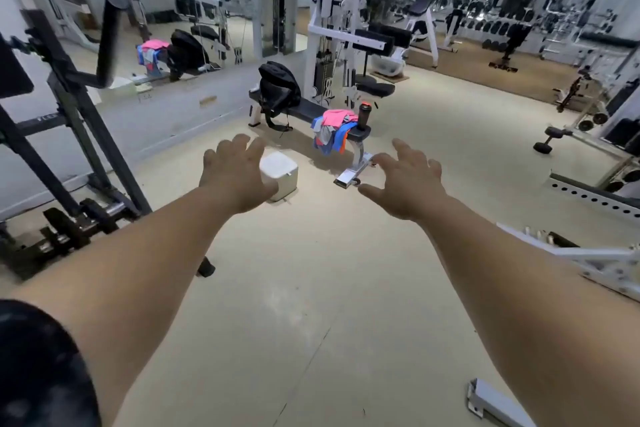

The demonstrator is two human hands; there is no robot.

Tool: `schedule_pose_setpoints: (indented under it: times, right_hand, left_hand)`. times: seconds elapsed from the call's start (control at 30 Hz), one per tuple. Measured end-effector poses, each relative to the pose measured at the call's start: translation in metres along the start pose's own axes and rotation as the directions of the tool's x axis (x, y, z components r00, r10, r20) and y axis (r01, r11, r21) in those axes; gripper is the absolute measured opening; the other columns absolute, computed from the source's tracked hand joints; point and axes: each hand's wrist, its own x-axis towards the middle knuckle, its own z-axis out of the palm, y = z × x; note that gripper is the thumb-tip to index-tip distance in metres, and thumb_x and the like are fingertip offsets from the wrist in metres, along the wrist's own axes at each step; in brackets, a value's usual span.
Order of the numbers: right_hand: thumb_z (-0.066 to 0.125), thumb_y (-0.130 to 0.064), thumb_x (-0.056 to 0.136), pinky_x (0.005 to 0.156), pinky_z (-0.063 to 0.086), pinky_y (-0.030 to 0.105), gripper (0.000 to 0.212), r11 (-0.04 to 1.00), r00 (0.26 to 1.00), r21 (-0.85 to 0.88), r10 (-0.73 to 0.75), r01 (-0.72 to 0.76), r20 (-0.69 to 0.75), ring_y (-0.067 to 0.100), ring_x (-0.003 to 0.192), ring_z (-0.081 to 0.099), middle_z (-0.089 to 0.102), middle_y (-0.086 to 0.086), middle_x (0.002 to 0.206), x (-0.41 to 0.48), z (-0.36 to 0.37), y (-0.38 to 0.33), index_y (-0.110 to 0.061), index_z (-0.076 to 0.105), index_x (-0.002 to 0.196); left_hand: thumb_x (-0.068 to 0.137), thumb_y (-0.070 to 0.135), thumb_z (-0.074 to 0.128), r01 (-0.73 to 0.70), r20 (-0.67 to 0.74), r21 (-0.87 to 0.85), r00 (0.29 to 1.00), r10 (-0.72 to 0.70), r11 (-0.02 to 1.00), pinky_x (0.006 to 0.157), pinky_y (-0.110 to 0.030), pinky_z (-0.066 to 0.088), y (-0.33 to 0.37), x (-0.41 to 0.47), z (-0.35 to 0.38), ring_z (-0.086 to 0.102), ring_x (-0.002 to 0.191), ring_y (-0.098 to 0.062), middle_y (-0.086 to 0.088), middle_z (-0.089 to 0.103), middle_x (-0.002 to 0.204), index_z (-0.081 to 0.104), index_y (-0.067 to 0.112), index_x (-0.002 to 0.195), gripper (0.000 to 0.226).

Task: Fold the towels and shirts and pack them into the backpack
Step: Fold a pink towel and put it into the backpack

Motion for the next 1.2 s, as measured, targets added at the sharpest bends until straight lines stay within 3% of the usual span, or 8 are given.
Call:
schedule_pose_setpoints:
  times: [0.13,0.27,0.37,0.63,0.8,1.07,1.2]
  right_hand:
    - [0.047,-0.07,0.09,0.118,0.016,0.056,0.07,0.999,0.998,-0.016,-0.027,0.028,0.063,0.03,0.15,0.016,0.009,0.003,0.167,0.069,0.016,-0.021,-0.039,0.033,0.15]
    - [0.044,-0.07,0.092,0.116,0.019,0.056,0.062,1.0,0.997,-0.01,-0.025,0.026,0.073,0.029,0.146,0.023,0.014,0.001,0.165,0.147,0.051,-0.014,-0.038,0.043,0.144]
    - [0.04,-0.07,0.093,0.116,0.017,0.057,0.064,0.999,0.987,-0.037,-0.008,0.014,0.158,0.029,0.146,0.024,0.012,0.002,0.166,0.206,0.093,0.004,-0.038,0.039,0.148]
    - [0.04,-0.071,0.092,0.113,0.025,0.055,0.067,1.0,0.975,0.009,-0.022,0.02,0.221,0.03,0.142,0.031,0.018,0.004,0.164,0.413,0.147,0.066,-0.036,0.035,0.149]
    - [0.043,-0.071,0.09,0.107,0.033,0.051,0.063,0.998,0.973,0.066,-0.019,0.004,0.231,0.03,0.135,0.038,0.027,0.002,0.158,0.547,0.163,0.078,-0.036,0.043,0.143]
    - [0.048,-0.069,0.09,0.107,0.033,0.051,0.061,0.998,0.955,0.064,-0.011,-0.009,0.296,0.029,0.136,0.037,0.028,0.002,0.155,0.734,0.212,0.034,-0.036,0.046,0.141]
    - [0.049,-0.067,0.09,0.107,0.036,0.05,0.056,0.995,0.96,0.078,0.036,-0.061,0.278,0.029,0.132,0.041,0.033,0.001,0.15,0.829,0.221,-0.006,-0.035,0.049,0.136]
  left_hand:
    - [0.085,0.058,0.056,-0.011,0.082,-0.04,0.997,0.014,0.999,0.102,-0.047,0.034,-0.016,0.065,0.021,0.04,0.129,-0.032,-0.005,0.037,0.15,0.03,0.028,0.151,0.077]
    - [0.086,0.06,0.057,-0.051,0.075,-0.079,0.996,0.057,0.996,0.106,-0.046,0.032,-0.024,0.144,0.048,0.038,0.133,-0.03,-0.003,0.036,0.153,0.031,0.028,0.152,0.077]
    - [0.086,0.06,0.056,-0.084,0.125,-0.041,0.988,0.089,0.996,0.106,-0.046,0.032,-0.027,0.199,0.09,0.039,0.131,-0.029,-0.001,0.037,0.151,0.03,0.03,0.151,0.077]
    - [0.085,0.06,0.058,-0.016,0.194,-0.031,0.981,0.022,0.999,0.104,-0.043,0.034,-0.013,0.383,0.162,0.042,0.127,-0.027,0.001,0.042,0.145,0.032,0.03,0.15,0.076]
    - [0.085,0.059,0.057,-0.003,0.234,-0.008,0.972,0.004,1.0,0.104,-0.043,0.034,-0.017,0.496,0.2,0.043,0.128,-0.026,0.002,0.042,0.147,0.032,0.032,0.15,0.074]
    - [0.084,0.067,0.057,0.134,0.277,-0.106,0.956,-0.1,0.985,0.105,-0.047,0.035,-0.1,0.679,0.283,0.042,0.13,-0.028,0.0,0.043,0.145,0.033,0.031,0.148,0.077]
    - [0.083,0.064,0.059,0.118,0.311,-0.171,0.948,-0.06,0.978,0.107,-0.048,0.036,-0.15,0.784,0.311,0.041,0.132,-0.03,-0.002,0.045,0.144,0.036,0.03,0.147,0.076]
